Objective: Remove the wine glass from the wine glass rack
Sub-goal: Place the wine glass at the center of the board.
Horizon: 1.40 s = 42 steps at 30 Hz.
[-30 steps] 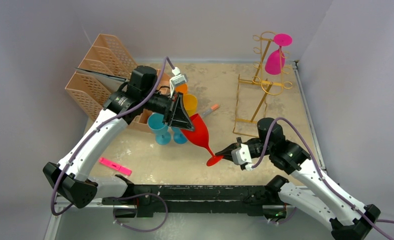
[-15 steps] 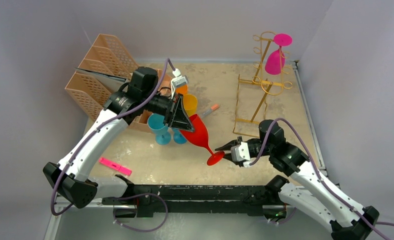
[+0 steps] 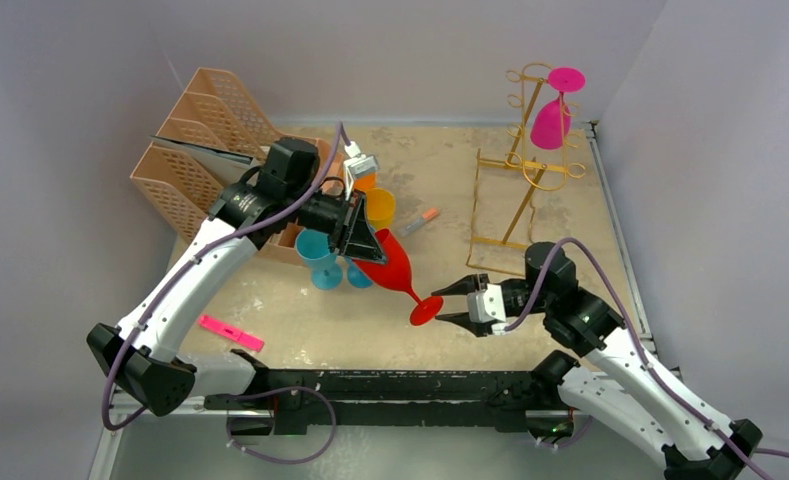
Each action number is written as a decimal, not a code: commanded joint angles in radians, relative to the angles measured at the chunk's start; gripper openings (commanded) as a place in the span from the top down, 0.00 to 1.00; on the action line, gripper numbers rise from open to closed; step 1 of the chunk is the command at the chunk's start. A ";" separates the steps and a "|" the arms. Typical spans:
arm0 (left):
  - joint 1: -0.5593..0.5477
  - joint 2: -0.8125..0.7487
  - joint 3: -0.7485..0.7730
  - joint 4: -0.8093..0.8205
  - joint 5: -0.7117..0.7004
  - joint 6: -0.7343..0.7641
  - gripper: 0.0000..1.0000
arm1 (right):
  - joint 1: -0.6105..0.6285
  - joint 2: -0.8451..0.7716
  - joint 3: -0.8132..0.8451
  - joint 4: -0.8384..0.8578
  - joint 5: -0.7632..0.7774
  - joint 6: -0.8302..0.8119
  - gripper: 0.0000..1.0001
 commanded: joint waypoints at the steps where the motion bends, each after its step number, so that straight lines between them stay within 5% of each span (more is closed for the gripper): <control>1: -0.005 0.000 0.032 -0.030 -0.068 0.042 1.00 | -0.001 -0.013 -0.004 0.006 0.009 0.005 0.54; 10: -0.045 -0.031 -0.075 -0.071 -0.213 0.069 1.00 | -0.001 -0.087 -0.035 0.030 0.104 0.059 0.53; 18: -0.189 -0.012 -0.106 -0.111 -0.511 0.099 1.00 | -0.001 -0.173 -0.119 0.228 0.314 0.344 0.48; 28: -0.206 -0.107 -0.231 -0.042 -0.664 0.061 1.00 | -0.001 -0.241 -0.178 0.402 0.414 0.603 0.39; 37: -0.206 -0.210 -0.332 -0.004 -0.868 0.034 1.00 | -0.001 -0.265 -0.156 0.384 0.628 0.779 0.34; 42: -0.206 -0.216 -0.331 -0.032 -0.989 0.056 1.00 | -0.001 -0.226 -0.055 0.221 0.829 0.977 0.32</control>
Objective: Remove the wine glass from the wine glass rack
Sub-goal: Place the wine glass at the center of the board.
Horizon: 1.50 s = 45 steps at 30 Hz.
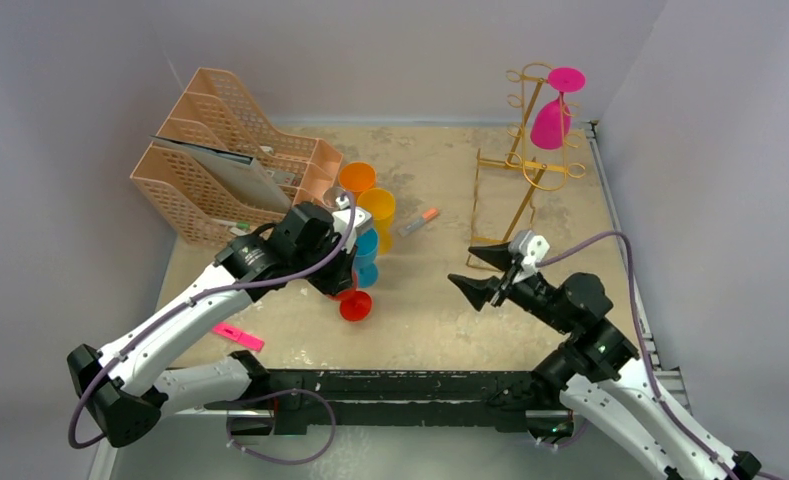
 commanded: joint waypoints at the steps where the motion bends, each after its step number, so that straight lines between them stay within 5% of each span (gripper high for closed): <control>1: 0.001 -0.005 0.010 0.016 -0.151 0.004 1.00 | -0.001 0.054 0.142 -0.175 0.273 0.248 0.31; 7: 0.002 0.043 0.008 0.005 -0.168 -0.034 1.00 | -0.001 0.195 0.325 -0.516 0.379 0.366 0.23; 24: -0.002 0.084 0.011 -0.023 -0.104 0.011 1.00 | -0.001 0.059 0.209 -0.524 0.308 0.561 0.17; 38: -0.053 0.115 -0.008 -0.005 -0.229 0.080 1.00 | -0.001 0.171 0.321 -0.863 0.655 0.634 0.04; 45: -0.053 0.115 0.009 -0.011 -0.167 0.059 0.81 | -0.001 0.162 0.327 -0.952 0.776 0.710 0.02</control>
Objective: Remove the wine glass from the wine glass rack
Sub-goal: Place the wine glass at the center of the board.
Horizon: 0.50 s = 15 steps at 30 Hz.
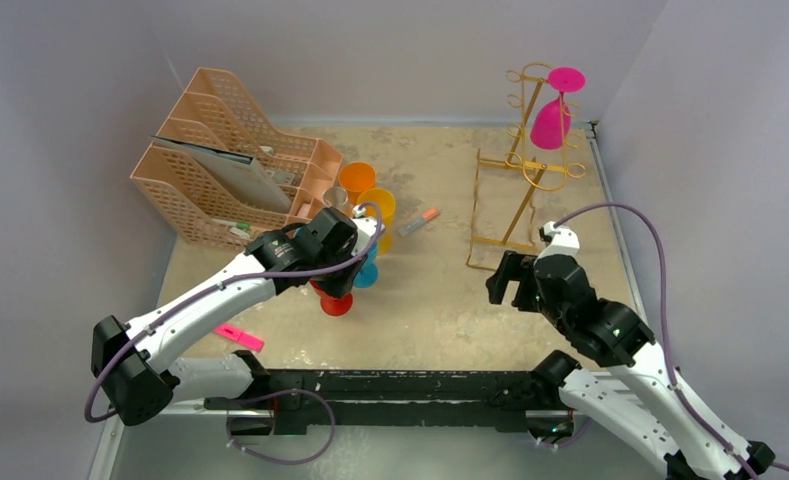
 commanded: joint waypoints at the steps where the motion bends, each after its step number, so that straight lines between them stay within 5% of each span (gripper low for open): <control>1: -0.001 -0.002 0.026 0.006 0.040 -0.002 0.79 | -0.001 -0.006 0.051 -0.130 0.173 0.079 0.03; 15: 0.000 -0.002 0.164 -0.126 0.069 -0.031 0.57 | -0.002 0.030 0.062 -0.211 0.307 0.014 0.01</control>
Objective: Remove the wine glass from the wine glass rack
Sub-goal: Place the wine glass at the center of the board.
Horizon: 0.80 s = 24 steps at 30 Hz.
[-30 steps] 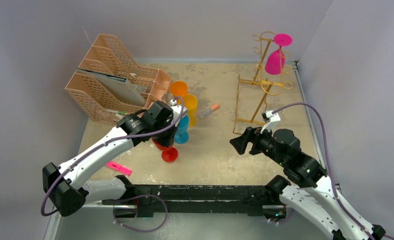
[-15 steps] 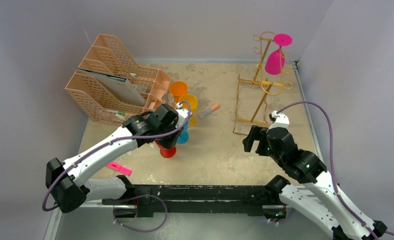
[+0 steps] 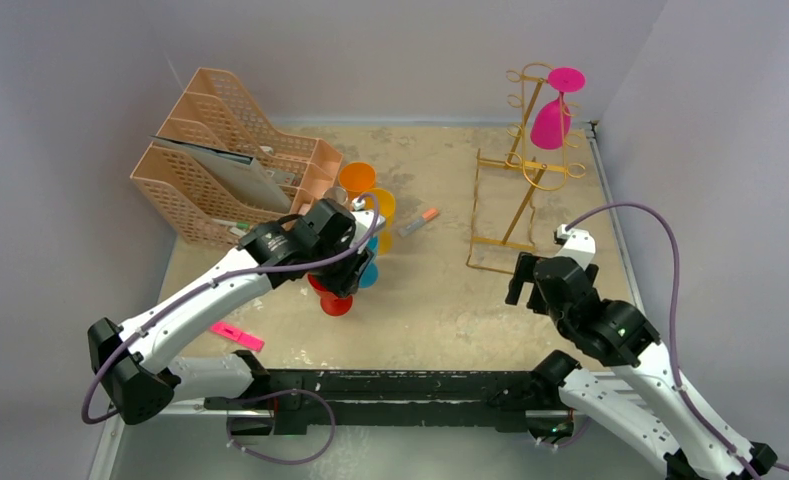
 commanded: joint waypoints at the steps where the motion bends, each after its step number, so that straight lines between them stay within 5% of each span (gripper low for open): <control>1: -0.001 -0.011 0.083 -0.052 0.039 -0.013 0.57 | -0.002 0.029 0.021 -0.030 0.096 -0.024 0.01; 19: -0.001 -0.108 0.145 -0.022 0.132 -0.030 0.42 | -0.084 0.049 -0.029 -0.034 -0.031 0.038 0.01; 24: -0.001 -0.126 0.165 -0.018 0.134 -0.039 0.39 | -0.267 0.073 -0.066 0.021 -0.246 -0.008 0.01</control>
